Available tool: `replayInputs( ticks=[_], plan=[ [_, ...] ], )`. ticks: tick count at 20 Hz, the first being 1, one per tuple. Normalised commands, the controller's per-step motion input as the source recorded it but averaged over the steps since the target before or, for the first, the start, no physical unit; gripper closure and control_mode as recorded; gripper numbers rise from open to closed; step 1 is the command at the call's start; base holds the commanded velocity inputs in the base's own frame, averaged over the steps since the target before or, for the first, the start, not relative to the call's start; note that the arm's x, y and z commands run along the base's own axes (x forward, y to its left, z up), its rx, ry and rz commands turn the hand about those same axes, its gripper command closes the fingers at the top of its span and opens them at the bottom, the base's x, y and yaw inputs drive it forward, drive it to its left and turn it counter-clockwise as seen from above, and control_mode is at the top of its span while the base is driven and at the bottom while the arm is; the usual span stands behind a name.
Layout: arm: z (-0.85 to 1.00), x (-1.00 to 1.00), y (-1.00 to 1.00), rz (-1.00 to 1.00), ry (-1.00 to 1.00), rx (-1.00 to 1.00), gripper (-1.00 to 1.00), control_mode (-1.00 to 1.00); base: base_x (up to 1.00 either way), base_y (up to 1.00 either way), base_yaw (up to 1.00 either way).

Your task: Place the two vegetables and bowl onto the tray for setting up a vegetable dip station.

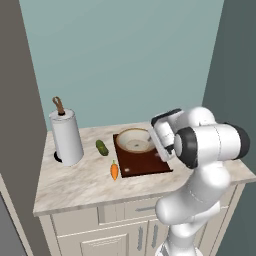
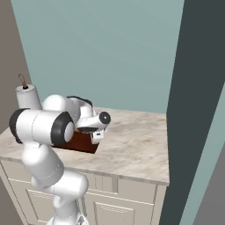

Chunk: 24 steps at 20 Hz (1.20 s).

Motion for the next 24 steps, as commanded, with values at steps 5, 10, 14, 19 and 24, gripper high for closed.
replayInputs(
  ticks=[5, 10, 14, 19, 24],
  plan=[
    [0.33, -0.15, -0.1, 0.0, 0.05, -0.03, -1.0, -1.0, 0.0, 0.0, 0.0],
    [0.33, -0.24, -0.03, 0.05, 0.0, -0.04, -1.0, -1.0, 0.0, 0.0, 0.0],
    [0.3, -0.31, 0.0, 0.14, 0.0, -0.02, -1.0, -1.0, 0.0, 0.0, 0.0],
    [0.23, -0.32, 0.07, 0.22, 0.02, -0.09, -1.0, -1.0, 0.0, 0.0, 0.0],
    [0.19, -0.29, 0.2, 0.29, 0.07, -0.09, -1.0, -1.0, 0.0, 0.0, 0.0]
  ],
)
